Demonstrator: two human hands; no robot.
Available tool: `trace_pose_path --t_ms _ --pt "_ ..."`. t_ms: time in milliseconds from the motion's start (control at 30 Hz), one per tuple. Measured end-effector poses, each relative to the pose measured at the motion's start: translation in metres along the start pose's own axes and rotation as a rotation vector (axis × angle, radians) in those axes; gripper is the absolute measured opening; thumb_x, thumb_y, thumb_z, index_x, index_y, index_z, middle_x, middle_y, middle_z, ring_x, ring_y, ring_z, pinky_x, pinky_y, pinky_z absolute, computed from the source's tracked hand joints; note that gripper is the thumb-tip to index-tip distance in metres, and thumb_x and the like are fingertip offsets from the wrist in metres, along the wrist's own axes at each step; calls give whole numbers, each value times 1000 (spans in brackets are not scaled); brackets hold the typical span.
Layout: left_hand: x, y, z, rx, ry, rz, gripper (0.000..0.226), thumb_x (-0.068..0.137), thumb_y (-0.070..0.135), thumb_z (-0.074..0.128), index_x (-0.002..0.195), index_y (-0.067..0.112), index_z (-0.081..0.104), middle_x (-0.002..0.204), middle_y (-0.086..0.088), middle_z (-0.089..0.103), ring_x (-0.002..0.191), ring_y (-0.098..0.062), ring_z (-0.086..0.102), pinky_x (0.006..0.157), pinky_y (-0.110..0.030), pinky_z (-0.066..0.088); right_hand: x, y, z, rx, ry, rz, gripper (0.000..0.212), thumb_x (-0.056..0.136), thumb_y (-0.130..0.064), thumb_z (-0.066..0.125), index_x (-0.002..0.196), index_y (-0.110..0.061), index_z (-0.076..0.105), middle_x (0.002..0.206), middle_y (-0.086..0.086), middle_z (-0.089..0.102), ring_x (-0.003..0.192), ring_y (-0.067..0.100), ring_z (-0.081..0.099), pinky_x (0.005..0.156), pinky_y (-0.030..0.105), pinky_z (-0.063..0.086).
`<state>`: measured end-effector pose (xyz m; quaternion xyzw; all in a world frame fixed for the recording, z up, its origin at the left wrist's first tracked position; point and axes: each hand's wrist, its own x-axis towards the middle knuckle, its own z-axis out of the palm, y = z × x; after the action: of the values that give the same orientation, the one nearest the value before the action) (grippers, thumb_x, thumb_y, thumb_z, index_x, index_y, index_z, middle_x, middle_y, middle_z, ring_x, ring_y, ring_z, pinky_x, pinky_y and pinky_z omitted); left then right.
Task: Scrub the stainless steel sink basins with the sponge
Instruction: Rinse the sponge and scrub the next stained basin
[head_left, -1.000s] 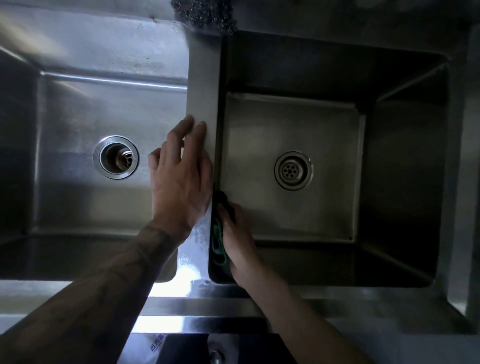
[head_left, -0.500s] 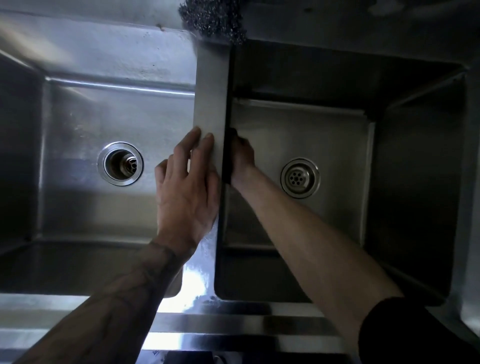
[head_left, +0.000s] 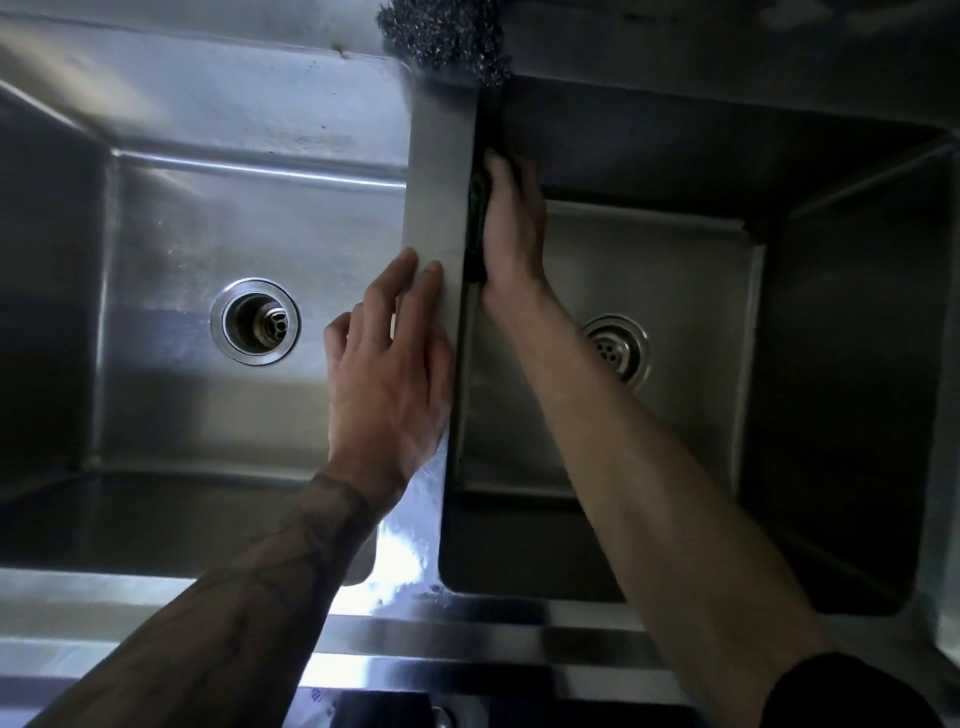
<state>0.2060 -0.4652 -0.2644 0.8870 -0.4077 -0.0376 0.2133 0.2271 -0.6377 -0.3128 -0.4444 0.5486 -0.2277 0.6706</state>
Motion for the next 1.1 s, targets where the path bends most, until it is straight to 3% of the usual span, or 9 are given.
trace_pose_path --t_ms 167,300,433,533,667,767,933,1000,1100 --pt "-1 2 -1 -27 1 -7 44 105 18 46 147 12 58 155 -10 52 141 -21 53 101 -47 43 -57 10 -19 -6 -25 -8 26 101 -30 54 122 -19 64 122 7 69 117 27 63 106 55 48" --pt "-1 4 -3 -68 18 -26 46 101 15 50 147 12 58 154 -11 53 139 -22 55 100 -46 44 -127 42 -43 -47 -24 165 16 98 -36 55 108 -32 67 108 -2 73 105 20 69 101 52 53" --pt "-1 5 -6 -81 8 -29 46 101 16 49 147 12 58 154 -11 53 137 -26 57 99 -47 44 -181 72 -78 -134 -116 396 15 100 -36 52 110 -34 62 100 -2 72 93 17 69 78 34 53" --pt "-2 6 -8 -43 -4 -26 45 102 15 50 146 10 59 153 -13 53 133 -30 59 97 -47 43 -180 80 -88 -164 -163 525 11 101 -36 52 108 -32 60 99 3 69 91 21 68 73 33 53" --pt "-13 9 -15 0 -2 -52 38 104 16 50 138 9 62 149 -15 56 123 -37 60 99 -48 43 -145 94 -79 -250 -179 451 25 104 -34 53 122 -17 56 114 14 67 108 33 65 93 46 54" --pt "-47 12 -23 62 -16 -127 37 105 20 51 139 12 62 148 -13 56 119 -38 60 98 -49 45 -118 108 -87 -428 -295 411 36 106 -33 52 127 -4 55 121 24 65 114 38 63 95 48 51" --pt "-122 24 -29 115 -90 -274 49 108 28 51 156 18 48 157 -8 50 113 -36 57 97 -51 46 -130 108 -130 -896 -799 313 43 109 -27 48 148 -9 48 151 13 51 138 27 49 119 31 33" --pt "-143 33 -28 140 -99 -316 52 108 31 49 159 19 45 159 -8 48 115 -36 57 98 -50 45 -145 105 -145 -941 -937 167 39 107 -14 52 143 -1 52 148 17 53 136 27 50 114 18 30" --pt "-159 45 -23 153 -101 -343 57 108 30 46 163 19 37 166 -8 39 120 -34 55 101 -49 44 -160 95 -154 -867 -976 41 27 100 -7 62 126 -4 62 129 13 65 121 23 59 108 30 42"
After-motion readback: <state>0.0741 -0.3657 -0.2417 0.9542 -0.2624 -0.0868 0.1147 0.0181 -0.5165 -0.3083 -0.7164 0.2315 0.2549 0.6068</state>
